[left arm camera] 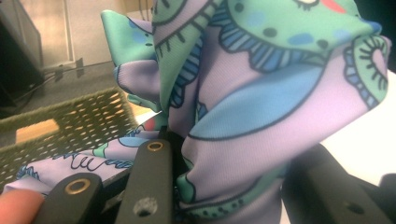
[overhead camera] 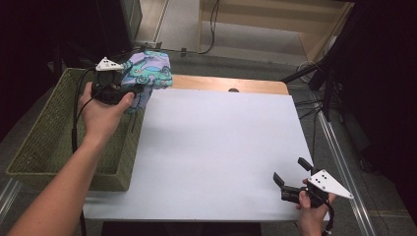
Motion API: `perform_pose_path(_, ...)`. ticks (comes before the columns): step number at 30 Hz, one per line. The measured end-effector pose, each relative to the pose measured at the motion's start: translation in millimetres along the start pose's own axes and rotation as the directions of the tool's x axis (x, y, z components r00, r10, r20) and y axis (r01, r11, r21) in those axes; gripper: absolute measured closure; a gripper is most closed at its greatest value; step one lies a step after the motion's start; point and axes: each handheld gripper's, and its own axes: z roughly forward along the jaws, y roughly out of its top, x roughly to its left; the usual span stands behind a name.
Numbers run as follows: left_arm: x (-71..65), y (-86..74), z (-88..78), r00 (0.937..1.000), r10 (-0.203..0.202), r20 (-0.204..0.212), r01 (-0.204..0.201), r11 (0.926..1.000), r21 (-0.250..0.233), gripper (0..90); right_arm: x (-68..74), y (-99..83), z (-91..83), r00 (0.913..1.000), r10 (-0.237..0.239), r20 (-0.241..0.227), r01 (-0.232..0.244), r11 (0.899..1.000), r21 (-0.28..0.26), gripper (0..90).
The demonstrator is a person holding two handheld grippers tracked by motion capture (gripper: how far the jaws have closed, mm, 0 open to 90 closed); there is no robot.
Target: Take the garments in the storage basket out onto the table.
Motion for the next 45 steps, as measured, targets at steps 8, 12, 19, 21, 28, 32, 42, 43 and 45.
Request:
perform_pose_path(8,-17.5,4.0,0.4,0.9991,0.02,0.038,-0.019,0.9995,-0.025,64.0,0.8,0.6,0.7,1.0,-0.004,-0.002,0.004,1.0,0.0,0.0)
perform_pose_path(12,-26.2,6.5,0.4,0.9976,0.027,0.064,-0.024,0.9989,-0.04,63.9,0.9,0.6,1.0,1.0,-0.008,-0.001,0.008,1.0,0.002,0.0)
perform_pose_path(19,-41.2,9.6,2.5,0.9933,0.038,0.109,-0.033,0.9981,-0.052,63.8,2.1,1.2,1.0,0.9999,-0.012,-0.002,0.012,1.0,0.002,0.0)
perform_pose_path(21,-44.6,9.5,4.1,0.9918,0.039,0.122,-0.032,0.9981,-0.053,63.8,2.0,1.3,0.9,0.9999,-0.013,-0.002,0.013,1.0,0.001,0.0)
perform_pose_path(28,-55.1,9.0,9.0,0.9873,0.042,0.153,-0.033,0.9978,-0.057,63.8,1.3,1.5,0.3,0.9999,-0.014,0.0,0.014,1.0,-0.002,0.0)
perform_pose_path(32,-60.0,9.7,9.8,0.985,0.047,0.166,-0.037,0.9973,-0.063,63.7,1.3,1.7,0.3,0.9999,-0.012,0.0,0.012,1.0,-0.003,0.0)
perform_pose_path(42,-71.2,7.5,15.6,0.9785,0.04,0.202,-0.028,0.9975,-0.065,63.2,1.6,1.7,0.1,1.0,-0.008,-0.002,0.008,1.0,-0.005,0.0)
perform_pose_path(43,-72.2,7.2,16.3,0.978,0.038,0.205,-0.026,0.9976,-0.064,63.1,1.5,1.6,0.1,1.0,-0.009,-0.002,0.009,1.0,-0.005,0.0)
perform_pose_path(45,-73.8,6.4,17.6,0.9771,0.038,0.209,-0.026,0.9978,-0.061,63.0,1.4,1.6,0.1,1.0,-0.009,-0.003,0.009,1.0,-0.004,0.0)
